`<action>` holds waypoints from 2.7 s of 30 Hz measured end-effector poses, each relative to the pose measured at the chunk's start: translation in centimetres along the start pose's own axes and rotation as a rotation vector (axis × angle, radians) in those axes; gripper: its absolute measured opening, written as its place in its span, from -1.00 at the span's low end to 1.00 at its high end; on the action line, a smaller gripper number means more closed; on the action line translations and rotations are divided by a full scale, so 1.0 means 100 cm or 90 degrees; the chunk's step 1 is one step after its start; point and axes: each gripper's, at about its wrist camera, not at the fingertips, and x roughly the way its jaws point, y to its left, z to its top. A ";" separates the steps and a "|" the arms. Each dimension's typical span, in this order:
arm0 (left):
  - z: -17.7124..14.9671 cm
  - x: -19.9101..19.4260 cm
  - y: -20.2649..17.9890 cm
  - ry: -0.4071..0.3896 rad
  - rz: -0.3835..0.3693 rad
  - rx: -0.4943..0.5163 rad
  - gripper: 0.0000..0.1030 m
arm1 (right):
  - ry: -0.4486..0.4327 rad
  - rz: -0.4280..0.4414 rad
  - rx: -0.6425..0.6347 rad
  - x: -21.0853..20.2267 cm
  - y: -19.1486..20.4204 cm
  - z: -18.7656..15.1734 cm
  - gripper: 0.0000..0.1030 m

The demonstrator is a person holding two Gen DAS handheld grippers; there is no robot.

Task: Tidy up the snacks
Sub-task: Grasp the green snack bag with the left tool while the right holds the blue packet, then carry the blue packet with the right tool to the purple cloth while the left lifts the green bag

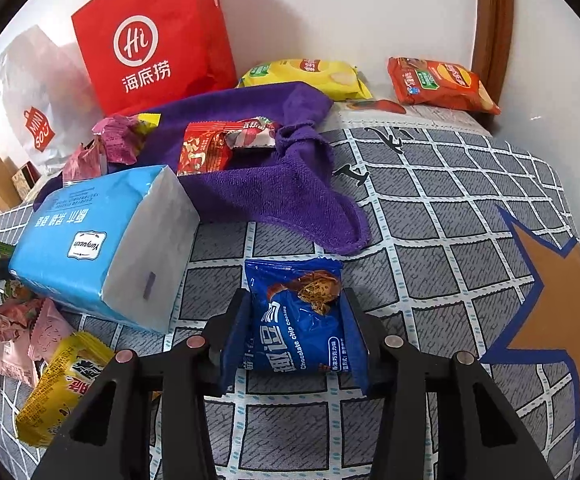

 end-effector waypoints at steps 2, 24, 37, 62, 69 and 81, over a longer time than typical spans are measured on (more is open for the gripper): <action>-0.002 0.007 -0.006 0.020 0.010 0.017 0.25 | 0.001 -0.005 -0.004 0.002 0.001 -0.001 -0.12; 0.002 -0.017 0.004 -0.066 -0.011 -0.028 -0.24 | -0.008 0.018 0.010 -0.001 -0.005 -0.001 -0.14; 0.002 -0.017 0.007 -0.077 -0.011 -0.030 -0.24 | -0.004 0.025 0.013 0.001 -0.006 0.000 -0.13; 0.000 -0.051 -0.002 -0.149 -0.086 -0.017 -0.24 | -0.091 0.024 0.026 -0.067 0.019 0.021 -0.16; 0.000 -0.051 -0.003 -0.152 -0.092 -0.013 -0.24 | -0.113 0.054 0.025 -0.075 0.036 0.053 -0.16; 0.000 -0.049 0.004 -0.149 -0.086 -0.031 -0.24 | -0.148 0.098 0.001 -0.075 0.077 0.091 -0.16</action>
